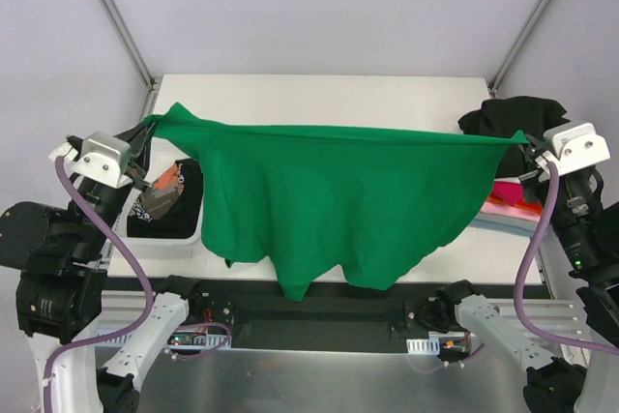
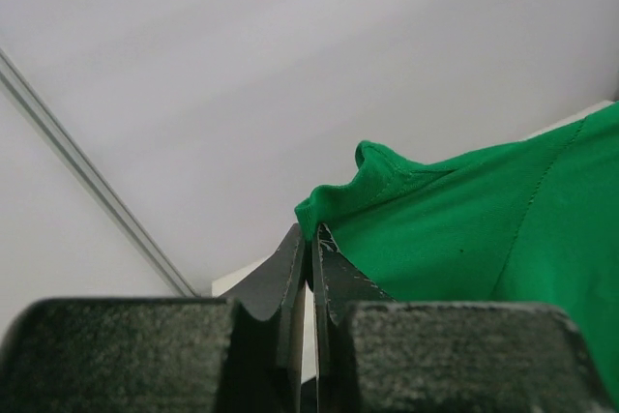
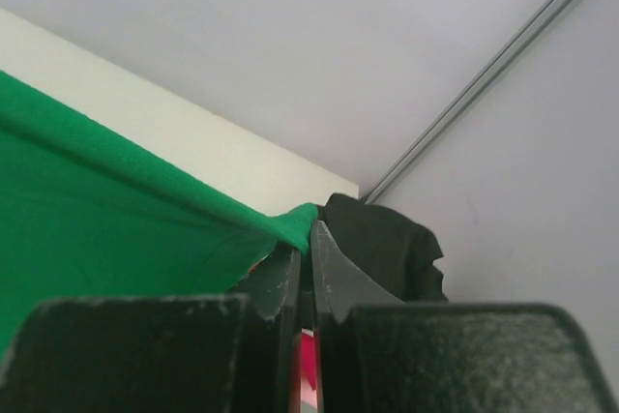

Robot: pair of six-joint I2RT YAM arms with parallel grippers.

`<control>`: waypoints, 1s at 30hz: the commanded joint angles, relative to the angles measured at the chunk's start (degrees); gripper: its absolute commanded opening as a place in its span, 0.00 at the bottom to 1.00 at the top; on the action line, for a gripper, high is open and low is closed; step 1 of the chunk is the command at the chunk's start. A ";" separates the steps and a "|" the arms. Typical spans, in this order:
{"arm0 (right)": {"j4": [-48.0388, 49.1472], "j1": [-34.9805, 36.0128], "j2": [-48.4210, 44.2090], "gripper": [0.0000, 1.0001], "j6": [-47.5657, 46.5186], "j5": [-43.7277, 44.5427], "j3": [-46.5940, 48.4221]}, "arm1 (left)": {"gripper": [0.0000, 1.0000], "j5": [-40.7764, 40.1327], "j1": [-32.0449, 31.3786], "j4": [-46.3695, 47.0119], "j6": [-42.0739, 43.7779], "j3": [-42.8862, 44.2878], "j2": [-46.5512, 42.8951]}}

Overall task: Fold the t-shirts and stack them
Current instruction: Flatten out the tshirt

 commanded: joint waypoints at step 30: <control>-6.04 -3.43 0.49 0.01 6.92 -3.07 2.47 | 0.00 8.64 2.52 -8.51 -6.47 0.51 1.05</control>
